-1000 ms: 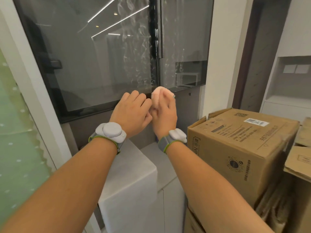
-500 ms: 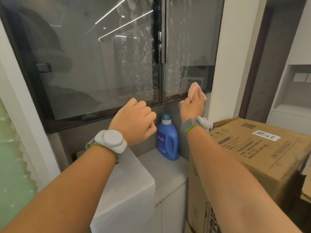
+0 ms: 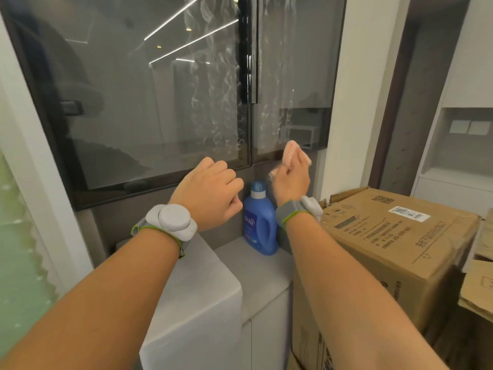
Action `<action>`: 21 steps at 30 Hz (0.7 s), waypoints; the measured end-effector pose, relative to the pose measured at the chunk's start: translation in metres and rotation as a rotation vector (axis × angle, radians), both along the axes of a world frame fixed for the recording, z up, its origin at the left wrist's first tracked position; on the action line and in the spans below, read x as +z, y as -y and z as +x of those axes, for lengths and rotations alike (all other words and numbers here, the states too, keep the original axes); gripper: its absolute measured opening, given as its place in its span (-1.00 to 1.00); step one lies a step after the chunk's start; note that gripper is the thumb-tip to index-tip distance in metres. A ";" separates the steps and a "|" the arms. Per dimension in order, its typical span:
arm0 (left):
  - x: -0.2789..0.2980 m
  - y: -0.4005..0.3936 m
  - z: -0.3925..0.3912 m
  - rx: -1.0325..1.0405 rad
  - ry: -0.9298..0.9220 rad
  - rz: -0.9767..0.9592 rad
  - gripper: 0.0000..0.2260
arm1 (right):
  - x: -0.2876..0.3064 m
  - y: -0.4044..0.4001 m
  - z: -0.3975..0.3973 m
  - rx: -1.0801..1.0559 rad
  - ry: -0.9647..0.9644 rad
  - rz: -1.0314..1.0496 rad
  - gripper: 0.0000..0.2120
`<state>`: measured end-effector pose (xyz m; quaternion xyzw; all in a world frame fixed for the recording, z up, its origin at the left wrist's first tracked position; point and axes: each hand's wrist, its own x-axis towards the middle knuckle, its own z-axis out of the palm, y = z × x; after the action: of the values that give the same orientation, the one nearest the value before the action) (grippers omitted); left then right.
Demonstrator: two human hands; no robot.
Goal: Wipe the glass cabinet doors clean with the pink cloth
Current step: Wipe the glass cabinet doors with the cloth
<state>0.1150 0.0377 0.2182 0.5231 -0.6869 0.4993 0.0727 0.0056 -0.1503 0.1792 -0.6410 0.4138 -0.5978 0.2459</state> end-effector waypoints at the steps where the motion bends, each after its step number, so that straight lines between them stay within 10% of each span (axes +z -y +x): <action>1: -0.001 0.000 -0.001 0.008 -0.005 0.010 -0.82 | -0.001 -0.010 0.005 -0.010 0.024 0.009 -0.50; 21: 0.004 -0.030 -0.004 0.037 -0.004 -0.036 -0.84 | -0.020 -0.082 0.010 0.200 -0.171 -0.153 -0.54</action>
<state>0.1113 0.0676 0.2220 0.5354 -0.6677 0.5118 0.0745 0.0156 -0.0686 0.1589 -0.7445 0.3205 -0.5434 0.2186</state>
